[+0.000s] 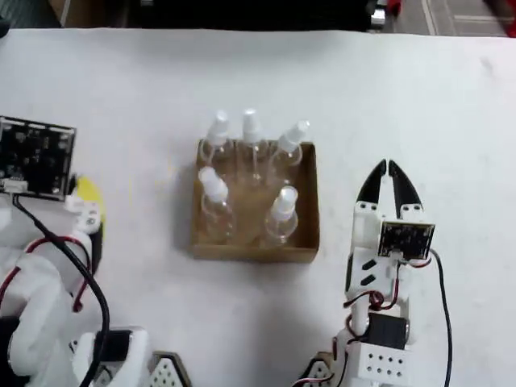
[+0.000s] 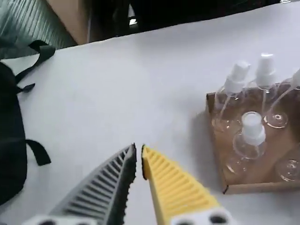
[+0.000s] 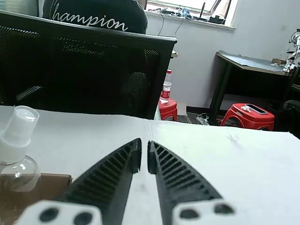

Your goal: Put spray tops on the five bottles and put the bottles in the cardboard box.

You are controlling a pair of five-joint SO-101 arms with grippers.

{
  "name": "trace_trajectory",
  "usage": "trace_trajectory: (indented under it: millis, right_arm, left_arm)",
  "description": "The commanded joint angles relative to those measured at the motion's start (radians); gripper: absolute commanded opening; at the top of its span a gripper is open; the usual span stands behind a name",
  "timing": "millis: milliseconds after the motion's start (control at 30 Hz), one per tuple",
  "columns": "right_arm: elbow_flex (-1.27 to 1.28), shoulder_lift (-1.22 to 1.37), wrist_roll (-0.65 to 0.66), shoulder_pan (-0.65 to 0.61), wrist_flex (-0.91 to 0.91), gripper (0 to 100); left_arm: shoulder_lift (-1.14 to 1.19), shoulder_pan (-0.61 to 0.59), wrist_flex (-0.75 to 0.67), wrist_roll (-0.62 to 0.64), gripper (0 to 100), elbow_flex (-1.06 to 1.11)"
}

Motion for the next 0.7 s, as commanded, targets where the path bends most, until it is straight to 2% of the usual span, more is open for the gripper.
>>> trace_trajectory:
  millis: [0, 67, 167, 267, 367, 500, 667]
  right_arm:
    - [0.009, 0.007, 0.014, -0.007, -0.016, 1.7]
    - [0.009, -0.001, 0.006, -0.022, -0.018, 1.7]
    - [-0.006, -0.002, 0.014, -0.111, -0.018, 1.7]
    - [-0.091, -0.002, 0.017, -0.157, 0.05, 1.7]
    - [-0.304, -0.002, 0.075, -0.136, 0.295, 1.7]
    - [-0.674, -0.002, 0.106, -0.136, 0.68, 1.7]
    - [-1.007, -0.004, 0.11, -0.136, 0.94, 1.7]
  left_arm:
    - [0.012, -0.11, -0.015, -0.009, 2, -0.002]
    - [0.012, -0.122, -0.054, -0.009, 2, 0.058]
    - [0.012, -0.122, -0.12, -0.003, 2, 0.147]
    - [0.008, -0.125, -0.118, 0.0, 2, 0.13]
    - [-0.065, -0.125, -0.06, -0.002, 2, 0.046]
    - [-0.291, -0.12, 0.025, -0.006, 2, -0.055]
    - [-0.631, -0.12, -0.064, -0.006, 2, 0.055]
